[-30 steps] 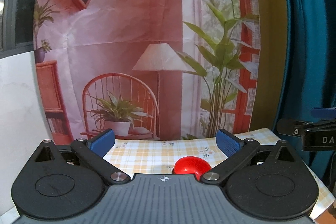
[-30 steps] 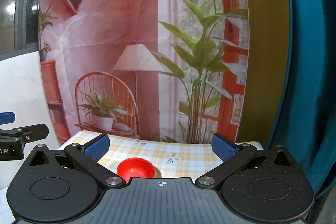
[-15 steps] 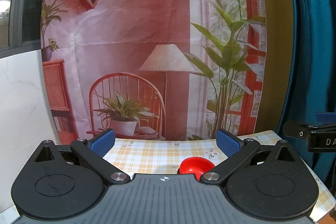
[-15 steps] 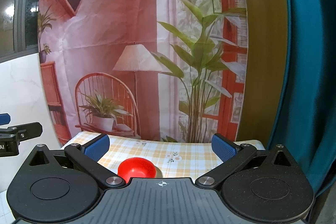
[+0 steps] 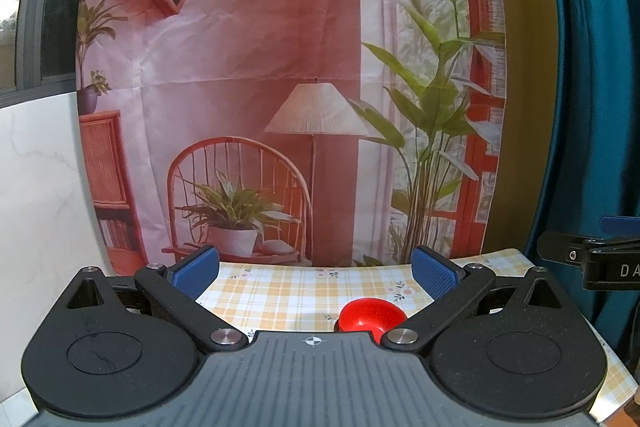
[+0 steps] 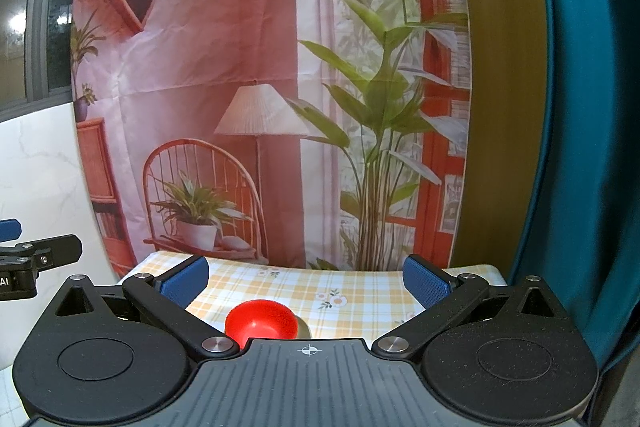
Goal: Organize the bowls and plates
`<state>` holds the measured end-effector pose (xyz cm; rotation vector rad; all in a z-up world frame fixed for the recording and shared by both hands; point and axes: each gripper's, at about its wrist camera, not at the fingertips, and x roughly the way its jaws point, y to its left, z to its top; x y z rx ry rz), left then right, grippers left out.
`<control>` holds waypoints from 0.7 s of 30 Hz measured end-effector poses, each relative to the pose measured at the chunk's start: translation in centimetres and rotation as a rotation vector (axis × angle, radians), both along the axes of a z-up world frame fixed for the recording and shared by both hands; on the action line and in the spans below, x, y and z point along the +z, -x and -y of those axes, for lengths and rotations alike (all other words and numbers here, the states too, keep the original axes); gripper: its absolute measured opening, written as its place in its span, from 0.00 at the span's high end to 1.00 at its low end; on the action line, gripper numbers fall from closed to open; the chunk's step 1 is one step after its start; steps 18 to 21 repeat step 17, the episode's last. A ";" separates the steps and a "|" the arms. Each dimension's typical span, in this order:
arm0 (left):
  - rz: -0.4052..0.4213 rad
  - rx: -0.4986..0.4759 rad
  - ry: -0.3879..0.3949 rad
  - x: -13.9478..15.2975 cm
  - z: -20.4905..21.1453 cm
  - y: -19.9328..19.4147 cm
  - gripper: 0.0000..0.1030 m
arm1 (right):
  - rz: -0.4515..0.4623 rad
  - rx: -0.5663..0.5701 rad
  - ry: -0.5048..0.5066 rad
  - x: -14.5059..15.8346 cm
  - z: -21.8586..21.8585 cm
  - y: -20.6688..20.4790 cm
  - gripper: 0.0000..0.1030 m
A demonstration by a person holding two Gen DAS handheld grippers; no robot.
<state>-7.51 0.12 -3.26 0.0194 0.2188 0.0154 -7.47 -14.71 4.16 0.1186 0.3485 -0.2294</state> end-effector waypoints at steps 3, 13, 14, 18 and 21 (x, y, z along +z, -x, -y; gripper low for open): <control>0.000 -0.002 -0.002 0.0 0.0 0.0 0.00 | 0.000 0.000 0.000 0.0 0.0 0.0 0.00; 0.000 -0.001 0.007 0.0 -0.2 0.0 0.00 | 0.000 0.000 -0.001 0.0 0.0 -0.1 0.00; 0.002 -0.003 0.006 0.0 -0.1 0.0 0.00 | -0.001 -0.001 -0.003 -0.1 0.0 -0.1 0.00; -0.001 -0.003 0.008 -0.1 -0.1 0.0 0.00 | -0.005 -0.004 -0.006 -0.4 -0.2 -0.1 0.00; -0.001 -0.003 0.008 -0.1 -0.1 0.0 0.00 | -0.005 -0.004 -0.006 -0.4 -0.2 -0.1 0.00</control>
